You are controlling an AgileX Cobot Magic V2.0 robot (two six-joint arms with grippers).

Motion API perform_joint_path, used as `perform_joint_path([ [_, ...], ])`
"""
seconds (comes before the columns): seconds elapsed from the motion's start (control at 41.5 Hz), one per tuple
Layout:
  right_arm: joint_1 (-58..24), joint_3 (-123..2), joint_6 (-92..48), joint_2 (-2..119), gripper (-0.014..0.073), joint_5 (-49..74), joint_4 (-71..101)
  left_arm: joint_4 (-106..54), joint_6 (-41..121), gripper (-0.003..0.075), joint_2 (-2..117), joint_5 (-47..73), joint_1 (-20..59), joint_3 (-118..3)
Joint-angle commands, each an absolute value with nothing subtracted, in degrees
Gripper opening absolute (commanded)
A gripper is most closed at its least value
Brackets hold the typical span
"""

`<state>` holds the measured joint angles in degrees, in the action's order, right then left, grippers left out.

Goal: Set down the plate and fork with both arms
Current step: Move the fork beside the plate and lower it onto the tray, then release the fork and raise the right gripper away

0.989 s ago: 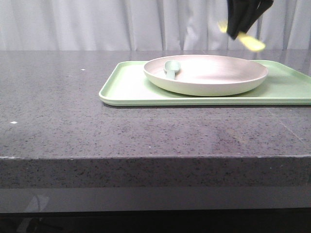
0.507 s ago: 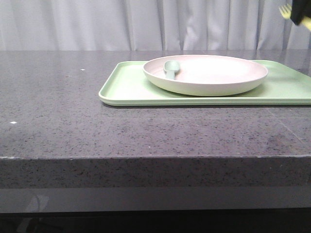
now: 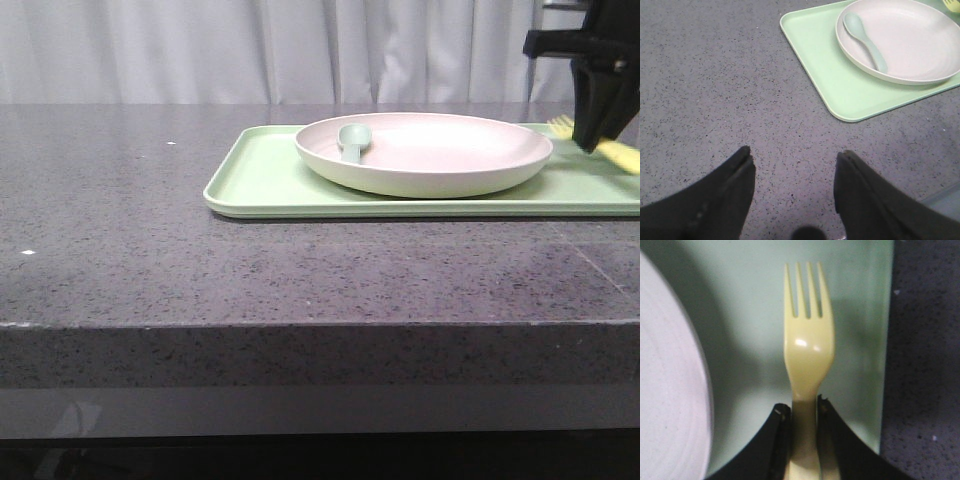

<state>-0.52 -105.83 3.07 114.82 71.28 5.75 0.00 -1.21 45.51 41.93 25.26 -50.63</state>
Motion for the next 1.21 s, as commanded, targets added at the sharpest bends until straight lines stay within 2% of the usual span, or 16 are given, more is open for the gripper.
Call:
perform_joint_path([
  [0.0, -0.2, -107.0, 2.1, 112.6, 0.0104, 74.0, 7.0, 0.0, -1.0, 0.0368, 45.3, 38.3, 25.4, -52.2],
  [0.096, -0.2, -107.0, 2.1, 113.6, 0.0166, 74.0, 7.0, 0.0, -1.0, 0.0368, 45.3, 38.2, 25.4, -52.2],
  [0.217, -0.2, -107.0, 2.1, 114.0, 0.0317, 73.8, 7.0, 0.0, -1.0, 0.0368, 45.3, 38.0, 25.4, -52.2],
  [0.338, -0.2, -107.1, 2.1, 113.9, 0.0386, 73.6, 7.0, 0.0, -1.0, 0.0368, 45.3, 38.0, 25.4, -52.2],
  [0.555, -0.5, -107.1, 1.7, 110.3, 0.0384, 73.3, 7.0, 0.0, -1.0, 0.0368, 45.3, 38.0, 25.4, -52.2],
  [0.748, -4.1, -105.9, -1.2, 101.9, 0.0384, 71.7, 6.9, 0.0, -1.0, 0.0368, 45.7, 38.0, 25.4, -52.2],
  [1.037, -12.4, -93.6, -1.3, 85.2, 0.0384, 64.6, 4.6, 0.0, -1.0, 0.0368, 47.5, 38.0, 25.4, -52.2],
  [1.182, -13.4, -87.5, -1.3, 77.6, 0.0384, 64.1, 4.3, 0.0, -1.0, 0.0368, 49.0, 38.0, 25.4, -52.2],
])
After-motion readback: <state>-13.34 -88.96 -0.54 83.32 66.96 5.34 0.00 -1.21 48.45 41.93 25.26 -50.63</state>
